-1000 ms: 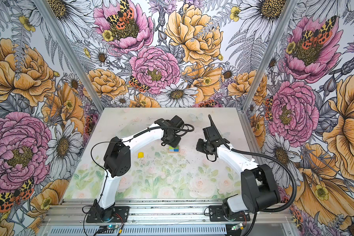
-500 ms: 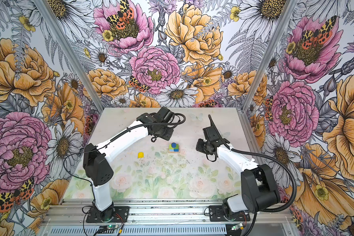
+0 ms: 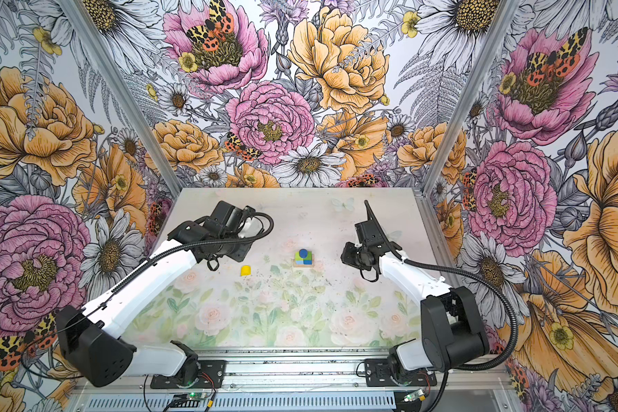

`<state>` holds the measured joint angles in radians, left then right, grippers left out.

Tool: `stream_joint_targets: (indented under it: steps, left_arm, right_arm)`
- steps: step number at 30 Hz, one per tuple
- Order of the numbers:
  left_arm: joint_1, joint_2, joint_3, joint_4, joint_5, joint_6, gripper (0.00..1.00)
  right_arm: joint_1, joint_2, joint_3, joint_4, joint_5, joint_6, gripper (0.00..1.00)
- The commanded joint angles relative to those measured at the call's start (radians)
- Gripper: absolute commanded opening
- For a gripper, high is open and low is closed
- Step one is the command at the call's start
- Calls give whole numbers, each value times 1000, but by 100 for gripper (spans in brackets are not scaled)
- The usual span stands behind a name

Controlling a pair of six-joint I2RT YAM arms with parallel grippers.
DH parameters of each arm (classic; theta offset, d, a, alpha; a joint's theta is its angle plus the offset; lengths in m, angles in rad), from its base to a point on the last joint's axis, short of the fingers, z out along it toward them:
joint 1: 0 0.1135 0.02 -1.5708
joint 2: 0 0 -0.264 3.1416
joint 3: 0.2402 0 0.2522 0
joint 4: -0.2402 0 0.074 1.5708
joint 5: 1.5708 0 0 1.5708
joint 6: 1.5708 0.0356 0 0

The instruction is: Build the wood block tower

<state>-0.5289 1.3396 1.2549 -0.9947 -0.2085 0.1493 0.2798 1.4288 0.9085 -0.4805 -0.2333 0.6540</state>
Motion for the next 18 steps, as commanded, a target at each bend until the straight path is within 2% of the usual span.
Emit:
stream_joint_targets:
  steps: [1,5,11,18]
  left_arm:
    - [-3,-40,-82,85,37,171,57]
    - [12,-63,-138,153,109,235,59]
    - [96,-77,-247,327,208,351,62]
    - [194,43,-268,370,274,402,63]
  right_arm:
    - [-6,12,50,7,-34,-17,34]
    - [-12,24,68,5,-51,-16,34]
    - [-33,17,75,0,-78,-21,34]
    - [-77,2,73,-14,-96,-24,34]
